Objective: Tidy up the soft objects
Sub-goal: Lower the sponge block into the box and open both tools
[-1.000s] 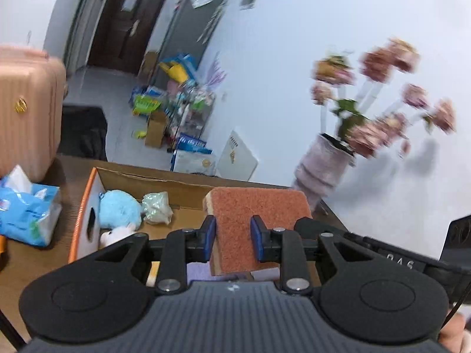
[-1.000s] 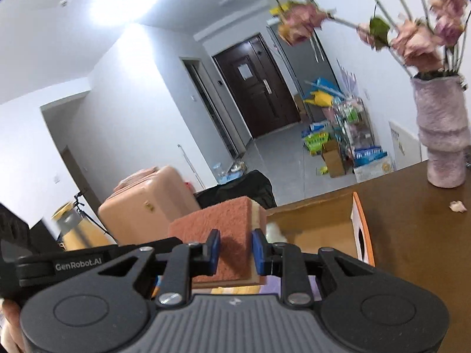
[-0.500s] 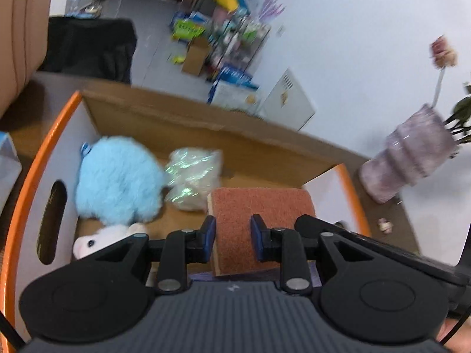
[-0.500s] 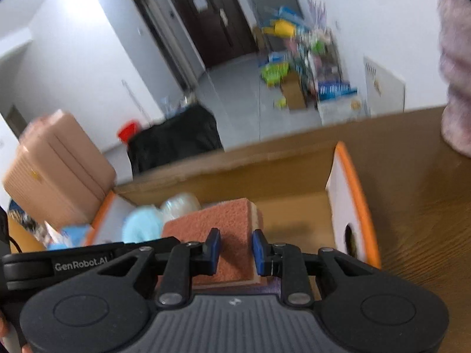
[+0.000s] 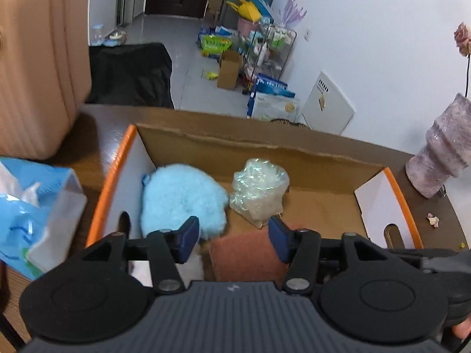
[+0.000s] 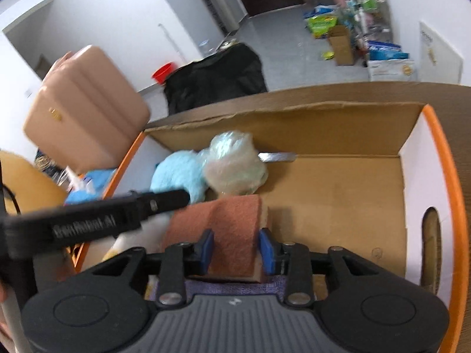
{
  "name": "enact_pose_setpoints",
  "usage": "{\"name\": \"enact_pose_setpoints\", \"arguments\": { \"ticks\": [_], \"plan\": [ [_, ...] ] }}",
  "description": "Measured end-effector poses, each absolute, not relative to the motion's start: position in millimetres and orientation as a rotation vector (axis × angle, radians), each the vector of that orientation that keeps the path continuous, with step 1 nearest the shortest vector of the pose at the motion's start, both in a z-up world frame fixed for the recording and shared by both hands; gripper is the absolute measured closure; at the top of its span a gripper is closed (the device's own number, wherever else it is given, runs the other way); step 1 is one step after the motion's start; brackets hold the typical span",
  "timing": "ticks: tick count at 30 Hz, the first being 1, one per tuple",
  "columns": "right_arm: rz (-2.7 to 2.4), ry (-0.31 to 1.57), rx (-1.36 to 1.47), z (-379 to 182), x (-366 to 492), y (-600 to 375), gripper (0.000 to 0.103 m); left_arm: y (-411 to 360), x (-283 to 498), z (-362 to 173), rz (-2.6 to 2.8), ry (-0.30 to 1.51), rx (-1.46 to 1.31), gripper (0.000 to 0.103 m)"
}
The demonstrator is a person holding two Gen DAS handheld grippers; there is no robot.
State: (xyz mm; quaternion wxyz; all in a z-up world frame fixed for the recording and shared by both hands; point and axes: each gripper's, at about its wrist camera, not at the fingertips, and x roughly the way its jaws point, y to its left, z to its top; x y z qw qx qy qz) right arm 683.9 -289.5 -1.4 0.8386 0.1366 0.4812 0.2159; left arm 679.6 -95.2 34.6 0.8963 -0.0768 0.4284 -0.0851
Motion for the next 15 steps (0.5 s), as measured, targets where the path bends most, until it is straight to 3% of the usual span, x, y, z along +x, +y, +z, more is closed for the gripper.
{"name": "enact_pose_setpoints", "arguments": {
  "ticks": [11, 15],
  "plan": [
    [0.366, 0.953, 0.294, 24, 658, -311, 0.05, -81, 635, 84, -0.126, 0.769, -0.029, 0.024],
    [0.336, 0.889, 0.271, 59, 631, -325, 0.05, -71, 606, 109, -0.098, 0.717, 0.025, 0.023]
  ]
}}
